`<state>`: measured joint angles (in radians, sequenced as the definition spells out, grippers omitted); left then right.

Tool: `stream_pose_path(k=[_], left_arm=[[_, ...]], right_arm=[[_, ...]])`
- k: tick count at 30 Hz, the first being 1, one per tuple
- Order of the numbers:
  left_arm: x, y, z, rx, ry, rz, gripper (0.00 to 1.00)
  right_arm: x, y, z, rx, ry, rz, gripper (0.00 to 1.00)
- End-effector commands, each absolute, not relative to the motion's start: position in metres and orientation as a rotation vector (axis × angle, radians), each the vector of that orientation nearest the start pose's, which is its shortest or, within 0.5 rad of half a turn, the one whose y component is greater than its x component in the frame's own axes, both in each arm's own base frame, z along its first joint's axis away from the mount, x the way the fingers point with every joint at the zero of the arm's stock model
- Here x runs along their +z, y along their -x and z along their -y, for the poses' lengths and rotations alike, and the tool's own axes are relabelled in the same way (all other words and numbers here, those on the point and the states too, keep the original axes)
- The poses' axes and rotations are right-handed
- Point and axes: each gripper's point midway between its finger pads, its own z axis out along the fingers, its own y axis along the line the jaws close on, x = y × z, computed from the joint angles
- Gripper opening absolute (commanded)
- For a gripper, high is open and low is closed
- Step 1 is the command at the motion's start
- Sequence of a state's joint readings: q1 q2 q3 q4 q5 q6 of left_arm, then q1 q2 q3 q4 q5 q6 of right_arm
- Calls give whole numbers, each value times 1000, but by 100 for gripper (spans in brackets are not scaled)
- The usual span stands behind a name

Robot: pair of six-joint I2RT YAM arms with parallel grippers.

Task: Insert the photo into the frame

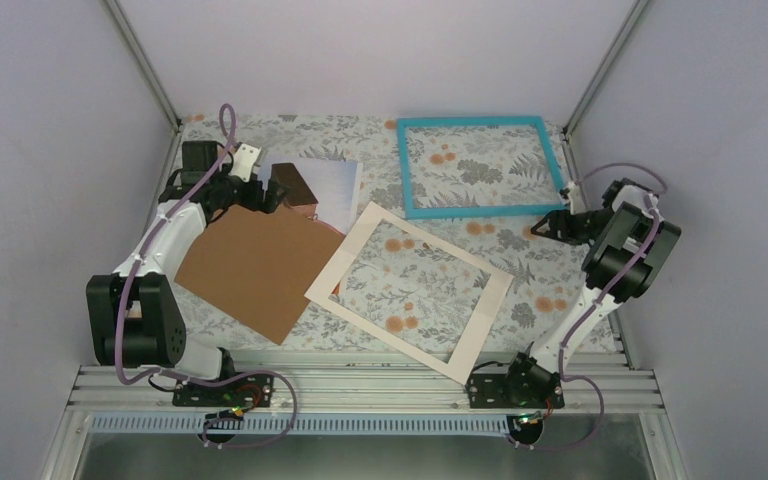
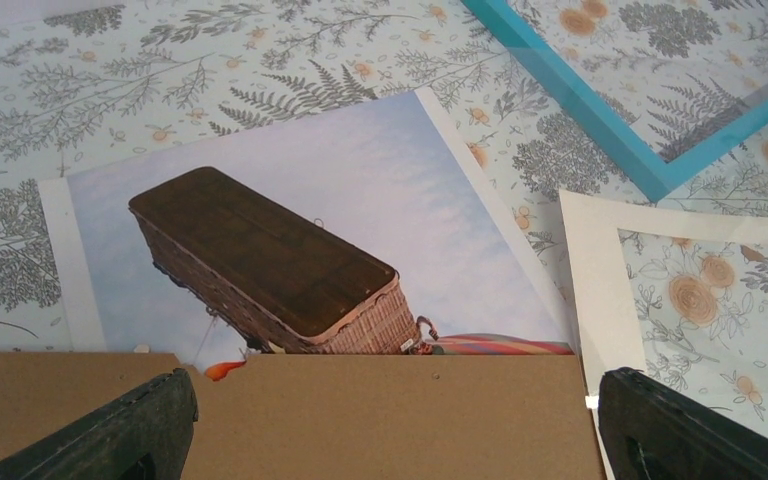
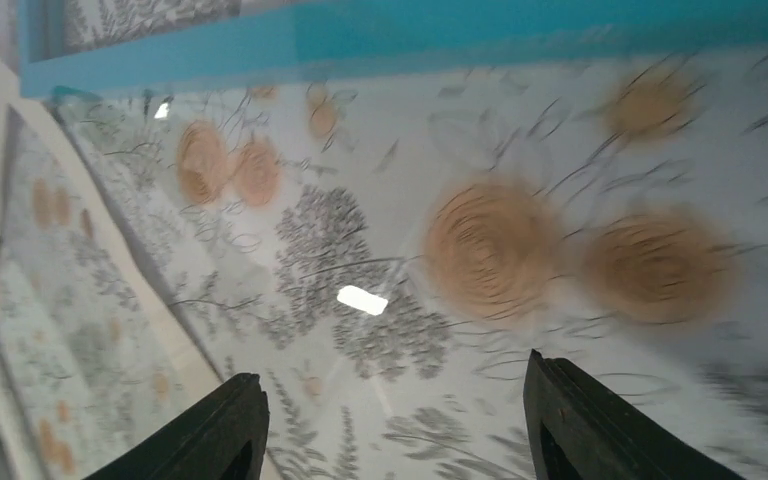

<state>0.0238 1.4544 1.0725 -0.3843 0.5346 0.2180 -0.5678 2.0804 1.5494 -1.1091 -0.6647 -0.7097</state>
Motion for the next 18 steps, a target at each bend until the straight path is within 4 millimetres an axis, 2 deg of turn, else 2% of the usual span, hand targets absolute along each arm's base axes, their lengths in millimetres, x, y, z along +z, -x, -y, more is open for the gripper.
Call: stream_pose_path(k=[1,6,9,18], left_arm=[[200,-407,82,-505,-495,-2173,100],[199,-406,82,-508,-489,-2179,100],[196,-406,82,-510,-487,-2185,100],[189,-407,78,-483,-466,-2207,100]], right_arm=[[65,-374,88,977,-34,-2608,64],[38,-363,77,1096,-142,-2634,63],[28,-360,62,1157,-130,-2644,63],[20,-356,-28,1298,160,-2688,63]])
